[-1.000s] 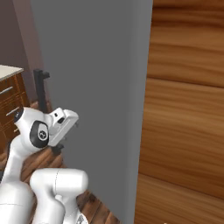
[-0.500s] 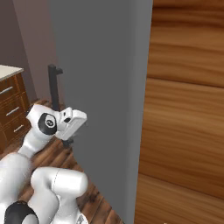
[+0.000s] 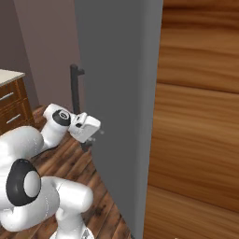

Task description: Place the steak on the counter behind the older steak on the same shelf of the fridge to maintain FIFO order. Close the fridge door when finished.

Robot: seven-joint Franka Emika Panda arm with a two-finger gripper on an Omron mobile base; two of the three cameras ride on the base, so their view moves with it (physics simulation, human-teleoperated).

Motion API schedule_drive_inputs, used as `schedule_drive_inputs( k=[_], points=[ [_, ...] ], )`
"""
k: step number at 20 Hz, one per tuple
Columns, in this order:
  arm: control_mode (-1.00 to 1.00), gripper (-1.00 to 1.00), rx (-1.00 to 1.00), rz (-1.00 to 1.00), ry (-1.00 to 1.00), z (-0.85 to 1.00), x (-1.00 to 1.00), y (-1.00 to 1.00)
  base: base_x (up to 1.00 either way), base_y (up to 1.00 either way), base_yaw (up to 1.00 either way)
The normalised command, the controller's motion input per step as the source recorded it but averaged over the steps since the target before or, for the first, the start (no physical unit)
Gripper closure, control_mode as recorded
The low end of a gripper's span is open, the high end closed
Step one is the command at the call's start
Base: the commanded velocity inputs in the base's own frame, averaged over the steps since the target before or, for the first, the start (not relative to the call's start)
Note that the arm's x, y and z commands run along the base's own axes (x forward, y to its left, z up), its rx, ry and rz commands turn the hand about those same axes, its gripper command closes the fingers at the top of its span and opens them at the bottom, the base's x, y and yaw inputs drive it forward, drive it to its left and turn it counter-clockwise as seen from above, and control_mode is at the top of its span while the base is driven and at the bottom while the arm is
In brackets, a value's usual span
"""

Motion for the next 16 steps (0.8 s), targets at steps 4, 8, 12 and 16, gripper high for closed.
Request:
schedule_drive_inputs(
  k=[4, 8, 12, 16],
  points=[
    [-1.0, -1.0, 0.0, -0.3, -0.17, -0.15, 0.08, -0.36, 0.0, 0.0, 0.0],
    [-1.0, -1.0, 0.0, -0.24, -0.25, -0.13, 0.0, -0.42, 0.0, 0.0, 0.0],
    [-1.0, -1.0, 0.0, -0.22, -0.28, -0.04, 0.0, -0.51, 0.0, 0.0, 0.0],
    [-1.0, -1.0, 0.0, -0.18, -0.29, 0.0, 0.0, -0.56, 0.0, 0.0, 0.0]
  ],
)
